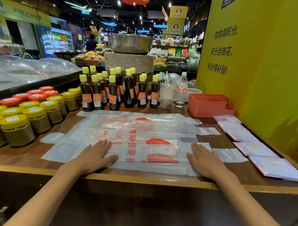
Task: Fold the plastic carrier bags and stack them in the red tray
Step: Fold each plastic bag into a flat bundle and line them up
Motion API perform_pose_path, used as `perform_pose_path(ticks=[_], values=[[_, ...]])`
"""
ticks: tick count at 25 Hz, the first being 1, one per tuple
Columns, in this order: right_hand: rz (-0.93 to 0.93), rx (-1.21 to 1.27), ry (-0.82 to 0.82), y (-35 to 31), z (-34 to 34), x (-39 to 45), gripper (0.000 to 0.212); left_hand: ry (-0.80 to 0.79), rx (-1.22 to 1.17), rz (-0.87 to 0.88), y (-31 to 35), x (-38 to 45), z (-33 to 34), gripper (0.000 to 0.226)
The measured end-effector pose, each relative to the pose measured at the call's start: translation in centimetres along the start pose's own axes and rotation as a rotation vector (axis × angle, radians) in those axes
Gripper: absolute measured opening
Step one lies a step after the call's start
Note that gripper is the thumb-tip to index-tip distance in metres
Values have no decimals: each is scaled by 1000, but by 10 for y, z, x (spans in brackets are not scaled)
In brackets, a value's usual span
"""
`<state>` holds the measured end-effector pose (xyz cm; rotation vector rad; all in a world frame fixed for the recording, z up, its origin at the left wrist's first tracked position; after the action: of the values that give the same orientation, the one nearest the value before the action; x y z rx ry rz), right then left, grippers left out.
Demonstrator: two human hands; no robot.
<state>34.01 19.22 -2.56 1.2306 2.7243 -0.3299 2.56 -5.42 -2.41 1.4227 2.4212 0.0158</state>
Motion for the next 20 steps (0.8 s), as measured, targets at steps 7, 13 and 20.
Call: perform_pose_path(ticks=[7, 13, 20], values=[[-371, 203, 238, -13, -10, -19, 72, 137, -210, 127, 7, -18, -6, 124], [-296, 244, 7, -16, -6, -16, 79, 255, -117, 155, 18, -31, -11, 89], [-274, 188, 119, -20, -11, -26, 57, 245, -62, 244, 17, -31, -10, 71]])
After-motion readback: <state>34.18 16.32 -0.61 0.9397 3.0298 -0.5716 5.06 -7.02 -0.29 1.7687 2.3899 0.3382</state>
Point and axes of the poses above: each hand's wrist, its own x-axis towards the middle knuckle, its own z-axis out of the palm, y = z × x, the point moved 2 cm from there along x, towards the middle knuckle, and after that the axes turned 8 degrees about -y, right-handed, at the moved point
